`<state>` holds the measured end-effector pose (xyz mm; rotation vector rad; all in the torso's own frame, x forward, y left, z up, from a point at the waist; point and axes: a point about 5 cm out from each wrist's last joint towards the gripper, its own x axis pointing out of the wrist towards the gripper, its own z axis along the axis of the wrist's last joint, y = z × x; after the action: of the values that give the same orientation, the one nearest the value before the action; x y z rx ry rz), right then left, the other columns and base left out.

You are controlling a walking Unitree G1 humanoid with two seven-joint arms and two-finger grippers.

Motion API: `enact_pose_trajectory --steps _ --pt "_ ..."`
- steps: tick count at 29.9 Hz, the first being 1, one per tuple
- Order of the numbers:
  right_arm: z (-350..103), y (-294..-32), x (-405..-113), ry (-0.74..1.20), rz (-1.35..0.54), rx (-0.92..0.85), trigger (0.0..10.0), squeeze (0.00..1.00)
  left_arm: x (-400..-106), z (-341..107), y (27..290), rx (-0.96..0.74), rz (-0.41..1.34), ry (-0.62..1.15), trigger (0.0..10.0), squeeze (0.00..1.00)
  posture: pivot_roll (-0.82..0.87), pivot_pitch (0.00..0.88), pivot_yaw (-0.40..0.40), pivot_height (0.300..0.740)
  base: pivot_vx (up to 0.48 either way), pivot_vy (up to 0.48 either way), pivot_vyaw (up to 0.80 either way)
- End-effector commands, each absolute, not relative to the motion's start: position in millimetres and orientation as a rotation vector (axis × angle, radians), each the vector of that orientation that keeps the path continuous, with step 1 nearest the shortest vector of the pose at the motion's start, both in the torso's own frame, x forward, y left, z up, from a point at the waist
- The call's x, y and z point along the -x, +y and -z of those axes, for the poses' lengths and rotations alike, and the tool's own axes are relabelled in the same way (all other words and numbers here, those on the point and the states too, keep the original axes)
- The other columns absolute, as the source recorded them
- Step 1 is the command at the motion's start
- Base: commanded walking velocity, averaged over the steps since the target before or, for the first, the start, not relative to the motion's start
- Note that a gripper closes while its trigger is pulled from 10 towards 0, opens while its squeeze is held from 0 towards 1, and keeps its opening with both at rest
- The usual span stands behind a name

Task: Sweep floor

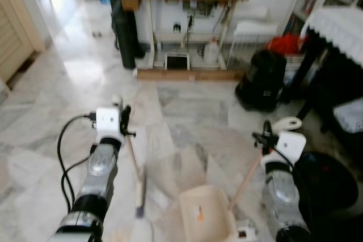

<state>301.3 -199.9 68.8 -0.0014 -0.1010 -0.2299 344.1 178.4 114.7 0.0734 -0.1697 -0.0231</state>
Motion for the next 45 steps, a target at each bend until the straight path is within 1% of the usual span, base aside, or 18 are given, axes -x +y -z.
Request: enact_pose_trajectory --steps 1,29,45 --pt "-80.9 -195.9 -307.3 -0.156 0.217 -0.007 10.0 0.0 -346.4 -124.9 186.0 -0.113 0.006 -0.208 10.0 0.0 0.05 0.009 -0.037 0.74 0.0 0.0 0.0" --pt "-79.2 -195.9 -305.2 -0.154 0.212 -0.007 10.0 0.0 -346.7 -121.6 184.1 -0.09 0.023 -0.181 10.0 0.0 0.06 0.0 -0.027 0.74 0.0 0.0 0.0" --pt "-78.0 -195.8 -304.5 -0.15 0.214 -0.013 10.0 0.0 -349.1 -124.7 182.0 -0.089 0.032 -0.185 10.0 0.0 0.06 0.0 -0.024 0.74 0.0 0.396 0.0"
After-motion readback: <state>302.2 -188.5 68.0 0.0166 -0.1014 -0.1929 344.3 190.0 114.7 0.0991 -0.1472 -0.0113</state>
